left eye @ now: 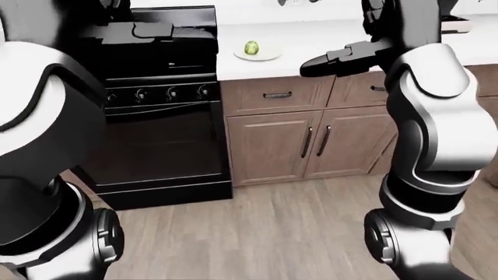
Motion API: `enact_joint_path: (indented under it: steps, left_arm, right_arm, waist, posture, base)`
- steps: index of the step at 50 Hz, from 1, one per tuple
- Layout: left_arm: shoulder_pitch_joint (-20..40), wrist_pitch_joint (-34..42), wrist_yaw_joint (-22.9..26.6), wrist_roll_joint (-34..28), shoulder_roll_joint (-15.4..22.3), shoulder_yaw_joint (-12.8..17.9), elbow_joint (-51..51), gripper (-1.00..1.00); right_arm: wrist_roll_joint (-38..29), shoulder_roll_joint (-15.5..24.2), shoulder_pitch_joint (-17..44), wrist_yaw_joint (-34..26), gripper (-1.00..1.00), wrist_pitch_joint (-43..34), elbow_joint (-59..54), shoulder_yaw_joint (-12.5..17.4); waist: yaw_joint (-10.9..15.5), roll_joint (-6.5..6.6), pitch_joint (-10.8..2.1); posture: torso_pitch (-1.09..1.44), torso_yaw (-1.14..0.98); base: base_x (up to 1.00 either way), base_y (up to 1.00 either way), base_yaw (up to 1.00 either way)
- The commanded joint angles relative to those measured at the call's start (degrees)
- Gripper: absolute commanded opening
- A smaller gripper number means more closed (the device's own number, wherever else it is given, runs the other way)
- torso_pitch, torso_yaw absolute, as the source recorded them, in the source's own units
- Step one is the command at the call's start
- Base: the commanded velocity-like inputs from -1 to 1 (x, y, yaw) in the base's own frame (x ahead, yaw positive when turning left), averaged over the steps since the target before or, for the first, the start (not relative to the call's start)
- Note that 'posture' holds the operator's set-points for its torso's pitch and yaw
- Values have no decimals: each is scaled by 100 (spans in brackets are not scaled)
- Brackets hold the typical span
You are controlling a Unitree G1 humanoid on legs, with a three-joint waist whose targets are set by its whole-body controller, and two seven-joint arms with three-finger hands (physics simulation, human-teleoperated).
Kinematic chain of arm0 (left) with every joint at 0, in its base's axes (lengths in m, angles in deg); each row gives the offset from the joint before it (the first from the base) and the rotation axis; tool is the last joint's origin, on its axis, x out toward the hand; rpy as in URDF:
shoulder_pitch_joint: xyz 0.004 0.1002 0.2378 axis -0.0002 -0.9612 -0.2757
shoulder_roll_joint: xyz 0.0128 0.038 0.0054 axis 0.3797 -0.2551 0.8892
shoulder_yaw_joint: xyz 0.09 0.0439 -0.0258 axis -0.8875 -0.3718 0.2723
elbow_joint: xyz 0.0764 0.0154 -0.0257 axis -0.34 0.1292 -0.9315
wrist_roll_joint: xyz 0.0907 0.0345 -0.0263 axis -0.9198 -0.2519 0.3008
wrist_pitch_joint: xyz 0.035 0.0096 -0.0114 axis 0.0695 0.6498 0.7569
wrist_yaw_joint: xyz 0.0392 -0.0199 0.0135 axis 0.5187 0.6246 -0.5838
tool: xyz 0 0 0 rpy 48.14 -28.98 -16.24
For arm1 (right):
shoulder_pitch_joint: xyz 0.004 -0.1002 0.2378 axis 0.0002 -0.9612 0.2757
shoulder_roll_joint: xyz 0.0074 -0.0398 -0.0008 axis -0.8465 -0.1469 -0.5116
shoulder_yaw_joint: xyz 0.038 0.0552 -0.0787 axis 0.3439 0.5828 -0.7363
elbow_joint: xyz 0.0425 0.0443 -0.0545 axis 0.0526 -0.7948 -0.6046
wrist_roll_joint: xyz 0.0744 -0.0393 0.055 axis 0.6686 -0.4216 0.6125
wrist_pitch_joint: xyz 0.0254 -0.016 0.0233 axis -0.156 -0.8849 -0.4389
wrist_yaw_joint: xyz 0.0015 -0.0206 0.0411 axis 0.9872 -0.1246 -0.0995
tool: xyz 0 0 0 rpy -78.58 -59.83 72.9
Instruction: Pick the brussel sprout from the plate and place it in the pan.
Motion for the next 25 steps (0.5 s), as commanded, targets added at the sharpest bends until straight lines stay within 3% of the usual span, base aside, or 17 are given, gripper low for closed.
enact_joint_path:
  steps: [1, 3, 5, 12, 16, 17, 18, 20, 22, 25]
  left_arm:
    - [206, -131, -30, -35, 115, 198, 32, 100]
    - [189, -145, -34, -39, 111, 175, 37, 100]
    - [198, -130, -52, -10, 115, 193, 53, 100]
    - [195, -147, -50, -15, 121, 184, 44, 100]
    - [205, -144, -71, 16, 128, 196, 44, 100]
    - [207, -154, -67, 20, 146, 209, 29, 100]
    - [204, -176, -75, 16, 158, 220, 21, 100]
    - [194, -194, -84, 19, 160, 199, 31, 100]
    - [179, -212, -78, -3, 149, 167, 35, 100]
    - [178, -213, -64, -17, 141, 163, 30, 100]
  right_arm:
    - [-24, 10, 233, 0, 100, 165, 129, -62]
    - [-37, 13, 233, -13, 100, 174, 154, -50]
    - [-67, 2, 222, -28, 100, 180, 178, -89]
    - [-157, -14, 244, -65, 100, 169, 195, -64]
    - [-196, -21, 244, -77, 100, 167, 187, -95]
    - [-203, -24, 241, -83, 100, 179, 174, -95]
    - [-216, -25, 249, -90, 100, 161, 187, -98]
    - [-231, -28, 243, -98, 100, 184, 172, -102]
    - [-248, -25, 253, -112, 100, 184, 168, -101]
    - [-261, -44, 248, -132, 100, 203, 162, -102]
  waist:
    - [53, -22, -155]
    - [63, 154, -160]
    - [34, 83, 17]
    - [1, 37, 128]
    - [-89, 183, 110]
    - [-79, 279, -27]
    - [-57, 408, -74]
    - [-105, 560, -11]
    - [-71, 493, 22]
    - [-62, 540, 18]
  posture:
    - [0, 0]
    - [0, 0]
    - [0, 0]
    - [0, 0]
    - [0, 0]
    - [0, 0]
    - [0, 0]
    - [0, 0]
    - [0, 0]
    - [0, 0]
  base:
    - [0, -37, 0]
    - [0, -22, 0]
    - [0, 0, 0]
    - [0, 0, 0]
    - [0, 0, 0]
    - [5, 0, 0]
    - [18, 0, 0]
    - [23, 0, 0]
    - [31, 0, 0]
    - [37, 0, 0]
